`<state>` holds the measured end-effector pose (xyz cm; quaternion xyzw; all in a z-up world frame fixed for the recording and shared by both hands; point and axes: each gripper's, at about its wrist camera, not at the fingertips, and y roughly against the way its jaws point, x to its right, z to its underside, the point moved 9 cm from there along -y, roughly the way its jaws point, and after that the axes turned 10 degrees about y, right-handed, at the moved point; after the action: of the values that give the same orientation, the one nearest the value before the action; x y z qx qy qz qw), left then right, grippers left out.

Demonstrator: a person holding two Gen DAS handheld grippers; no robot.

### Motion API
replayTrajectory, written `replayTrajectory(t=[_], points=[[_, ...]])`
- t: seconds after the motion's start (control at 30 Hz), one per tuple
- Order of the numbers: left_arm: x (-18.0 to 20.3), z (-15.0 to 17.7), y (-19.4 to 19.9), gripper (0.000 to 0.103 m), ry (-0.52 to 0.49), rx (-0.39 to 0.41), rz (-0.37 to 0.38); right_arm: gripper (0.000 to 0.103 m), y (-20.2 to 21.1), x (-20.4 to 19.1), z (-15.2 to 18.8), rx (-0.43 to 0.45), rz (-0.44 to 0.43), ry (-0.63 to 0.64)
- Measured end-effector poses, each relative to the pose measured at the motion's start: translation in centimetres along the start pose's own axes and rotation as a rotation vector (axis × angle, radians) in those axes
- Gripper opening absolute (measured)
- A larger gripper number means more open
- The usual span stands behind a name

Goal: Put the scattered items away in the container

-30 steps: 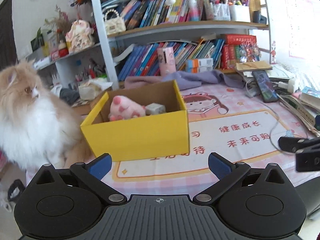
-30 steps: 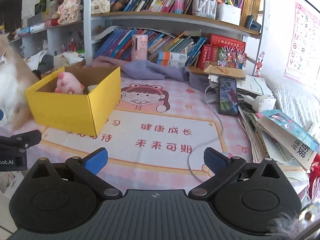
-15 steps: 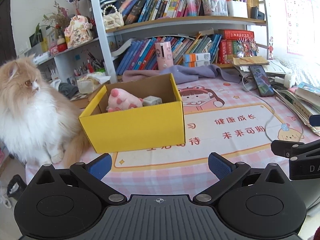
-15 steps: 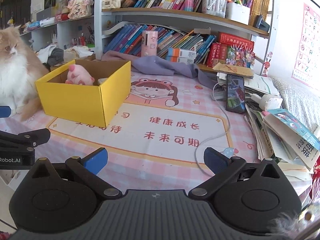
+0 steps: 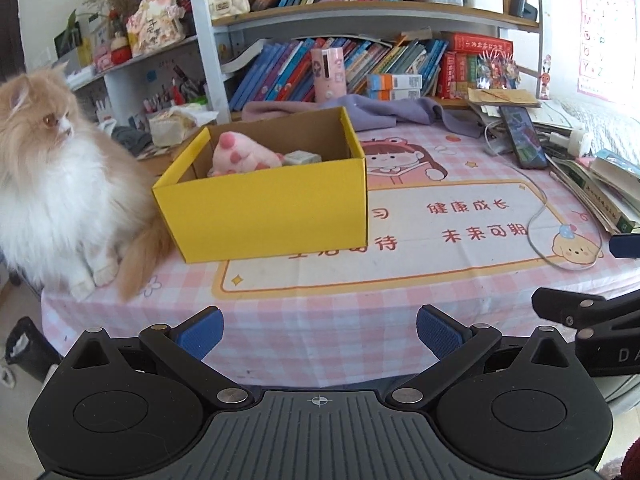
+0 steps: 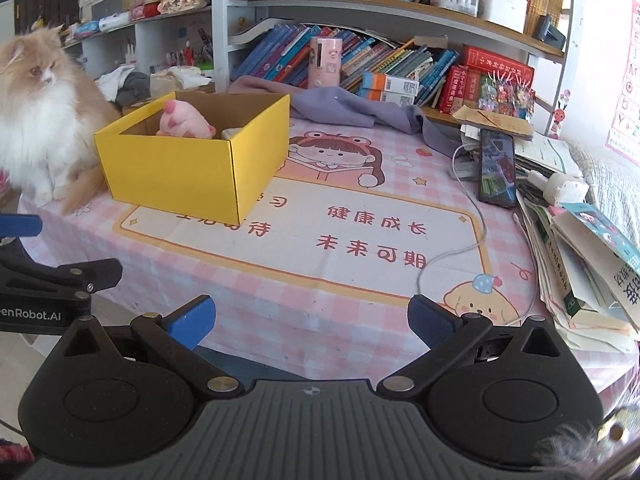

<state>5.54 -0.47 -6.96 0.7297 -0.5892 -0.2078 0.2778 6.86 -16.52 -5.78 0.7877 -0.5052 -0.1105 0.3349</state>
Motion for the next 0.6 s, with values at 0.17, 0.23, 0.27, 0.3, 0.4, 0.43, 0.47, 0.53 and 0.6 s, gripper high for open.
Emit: replayTrajectory(t=[0.17,0.23,0.27,0.3,0.4,0.43,0.47,0.53,0.6], points=[[-0.09,0.15,-0.14,0.103,0.001,-0.012,0.0,0.103,-0.2,-0.1,0.01,-0.008,-0.006,-0.002],[-0.13,0.22,-0.2,0.103,0.003,-0.017,0.003,0.103,-0.37,-0.12,0.0,-0.016,-0.007,-0.003],[-0.15,0.25,-0.25,0.103,0.004,-0.02,0.005,0.103,-0.45,-0.15,-0.01,-0.019,-0.006,-0.004],[-0.18,0.31,-0.3,0.103,0.005,-0.024,0.008,0.103,-0.53,-0.18,-0.01,-0.022,-0.005,-0.006],[-0.36,0.36,-0.48,0.103,0.009,-0.034,0.01,0.103,-0.68,-0.28,-0.08,-0.026,-0.007,-0.006],[-0.41,0.39,-0.53,0.103,0.01,-0.037,0.01,0.103,-0.76,-0.35,-0.13,-0.028,-0.008,-0.005],[-0.46,0.41,-0.57,0.103,0.011,-0.04,0.01,0.103,-0.84,-0.4,-0.15,-0.03,-0.009,-0.003],[-0.48,0.49,-0.63,0.103,0.011,-0.042,0.01,0.103,-0.92,-0.5,-0.19,-0.032,-0.011,-0.001],[-0.51,0.54,-0.64,0.103,0.011,-0.045,0.01,0.103,-1.0,-0.57,-0.2,-0.035,-0.01,-0.001]])
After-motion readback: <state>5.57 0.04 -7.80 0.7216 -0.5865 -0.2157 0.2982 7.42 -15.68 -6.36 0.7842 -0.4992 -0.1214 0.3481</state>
